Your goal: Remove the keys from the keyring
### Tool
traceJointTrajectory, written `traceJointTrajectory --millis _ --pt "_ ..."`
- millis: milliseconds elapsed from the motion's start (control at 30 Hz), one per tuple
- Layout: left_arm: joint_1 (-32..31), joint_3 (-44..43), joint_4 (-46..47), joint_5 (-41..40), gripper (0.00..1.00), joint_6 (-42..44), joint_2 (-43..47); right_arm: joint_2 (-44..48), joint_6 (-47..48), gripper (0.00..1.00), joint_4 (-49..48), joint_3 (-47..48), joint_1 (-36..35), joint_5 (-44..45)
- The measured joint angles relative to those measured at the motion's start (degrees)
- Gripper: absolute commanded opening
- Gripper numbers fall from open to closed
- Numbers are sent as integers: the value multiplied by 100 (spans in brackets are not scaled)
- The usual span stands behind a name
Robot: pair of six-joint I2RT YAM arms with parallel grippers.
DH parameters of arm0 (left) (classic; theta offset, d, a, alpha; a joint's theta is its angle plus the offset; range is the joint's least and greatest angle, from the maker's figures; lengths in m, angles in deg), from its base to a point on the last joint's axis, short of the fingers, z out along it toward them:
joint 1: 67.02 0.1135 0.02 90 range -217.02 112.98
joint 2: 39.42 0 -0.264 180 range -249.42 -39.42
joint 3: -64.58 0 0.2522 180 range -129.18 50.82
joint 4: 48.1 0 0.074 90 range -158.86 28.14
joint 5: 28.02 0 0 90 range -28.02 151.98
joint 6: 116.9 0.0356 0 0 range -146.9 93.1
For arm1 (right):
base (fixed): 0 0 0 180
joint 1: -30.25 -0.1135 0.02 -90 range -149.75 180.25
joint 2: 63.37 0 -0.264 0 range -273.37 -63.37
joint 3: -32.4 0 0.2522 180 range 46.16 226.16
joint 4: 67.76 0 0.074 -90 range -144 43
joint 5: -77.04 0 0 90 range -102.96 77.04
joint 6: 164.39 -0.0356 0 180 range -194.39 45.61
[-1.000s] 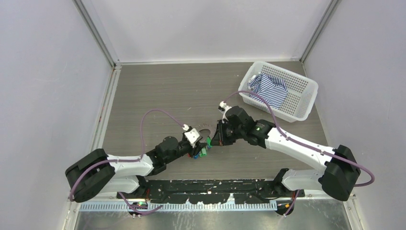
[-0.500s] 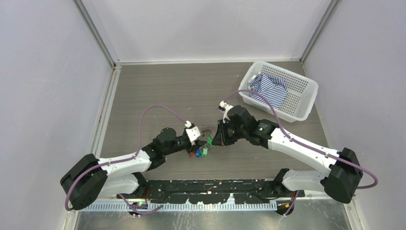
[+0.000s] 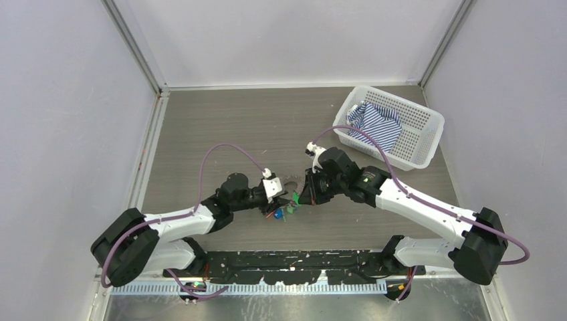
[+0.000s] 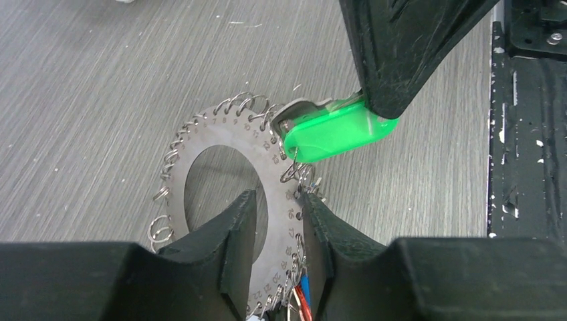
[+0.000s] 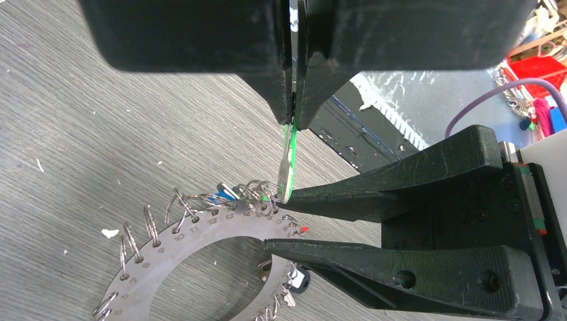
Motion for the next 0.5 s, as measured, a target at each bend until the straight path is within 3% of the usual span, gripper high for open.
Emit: traceJointTrajectory --millis 200,500 --pt "85 -197 35 313 31 70 -116 50 83 1 61 28 0 4" --pt "190 -457 107 870 18 109 -396 173 168 1 170 127 0 44"
